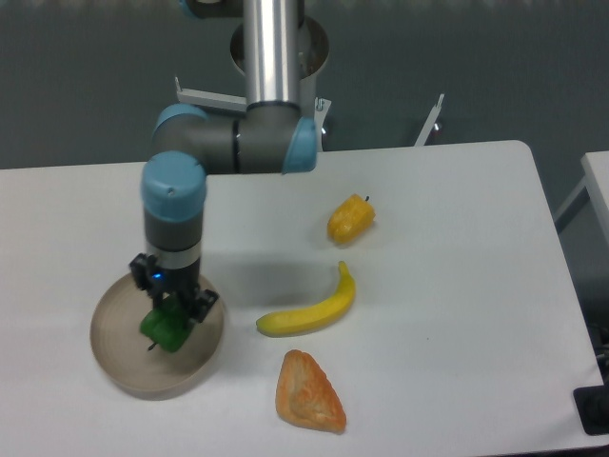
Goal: Pick up the green pepper from the plate
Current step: 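Lift the green pepper off the plate and carry it toward the banana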
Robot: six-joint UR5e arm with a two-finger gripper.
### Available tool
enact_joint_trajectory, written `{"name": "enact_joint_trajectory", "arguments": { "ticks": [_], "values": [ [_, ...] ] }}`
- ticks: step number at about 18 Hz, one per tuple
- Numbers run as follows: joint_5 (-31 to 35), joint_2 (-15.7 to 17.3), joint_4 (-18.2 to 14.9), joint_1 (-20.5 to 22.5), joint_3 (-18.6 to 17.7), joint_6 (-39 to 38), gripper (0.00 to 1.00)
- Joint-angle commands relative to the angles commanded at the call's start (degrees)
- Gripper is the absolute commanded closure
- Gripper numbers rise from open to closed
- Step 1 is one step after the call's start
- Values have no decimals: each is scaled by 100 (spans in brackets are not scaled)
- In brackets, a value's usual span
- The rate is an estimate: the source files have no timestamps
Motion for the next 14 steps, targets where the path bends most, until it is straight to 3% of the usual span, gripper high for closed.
{"name": "enact_joint_trajectory", "arguments": {
  "ticks": [8,14],
  "values": [
    [176,203,-264,783,-35,1372,52],
    [185,211,-273,933,-35,1567,52]
  ]
}}
